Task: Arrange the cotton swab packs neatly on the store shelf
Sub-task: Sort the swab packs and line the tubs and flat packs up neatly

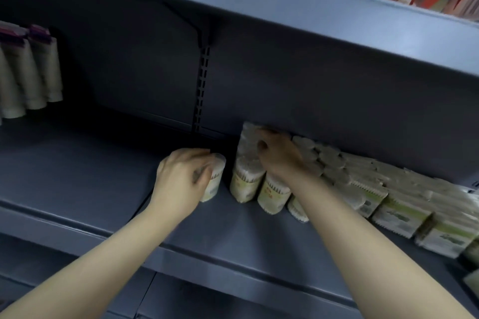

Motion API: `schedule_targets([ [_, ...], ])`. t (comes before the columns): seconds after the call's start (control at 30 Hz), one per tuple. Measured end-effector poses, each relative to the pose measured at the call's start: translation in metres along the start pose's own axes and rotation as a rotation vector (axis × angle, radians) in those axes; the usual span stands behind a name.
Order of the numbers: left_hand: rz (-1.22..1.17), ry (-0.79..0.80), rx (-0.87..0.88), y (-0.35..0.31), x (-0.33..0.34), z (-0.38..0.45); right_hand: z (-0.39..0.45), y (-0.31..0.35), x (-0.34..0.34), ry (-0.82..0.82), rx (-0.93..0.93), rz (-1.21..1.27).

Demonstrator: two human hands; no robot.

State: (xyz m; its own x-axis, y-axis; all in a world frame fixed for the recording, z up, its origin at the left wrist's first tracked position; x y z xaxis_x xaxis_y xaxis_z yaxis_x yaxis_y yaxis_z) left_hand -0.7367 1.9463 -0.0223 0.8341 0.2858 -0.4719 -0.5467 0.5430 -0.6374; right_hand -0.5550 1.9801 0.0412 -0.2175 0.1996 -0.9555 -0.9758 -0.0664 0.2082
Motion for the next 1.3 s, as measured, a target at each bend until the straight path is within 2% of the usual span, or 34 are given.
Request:
schedule_targets([
  [0.23,-0.031,-0.015,-0.101,0.015,0.014,0.035,0.019,0.003,0.008,0.063,-0.051,-0.089],
  [0.4,-0.087,0.043,-0.131,0.036,0.032,0.055,0.028,0.002,0.013,0.09,-0.067,-0.162],
  [0.53,-0.038,0.092,-0.159,0.037,0.041,0.069,0.033,-0.001,0.016,0.134,-0.047,-0.149],
  [1.3,-0.09,0.147,-0.075,0.059,0.086,0.128,0.037,-0.003,0.025,0.125,-0.017,-0.15],
])
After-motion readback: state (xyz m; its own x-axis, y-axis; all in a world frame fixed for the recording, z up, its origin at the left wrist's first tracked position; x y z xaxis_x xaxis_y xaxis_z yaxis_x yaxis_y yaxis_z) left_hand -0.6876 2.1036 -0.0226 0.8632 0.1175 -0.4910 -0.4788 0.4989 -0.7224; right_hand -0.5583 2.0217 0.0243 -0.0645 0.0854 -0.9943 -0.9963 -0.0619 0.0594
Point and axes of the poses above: each hand's wrist, its own z-axis towards the middle knuckle, its own x-axis out of the palm, y = z × x, the point moved 1 cm from there along z, towards the middle knuckle, and after that the axes turned 7 degrees about -z, right-handed, at the moved point
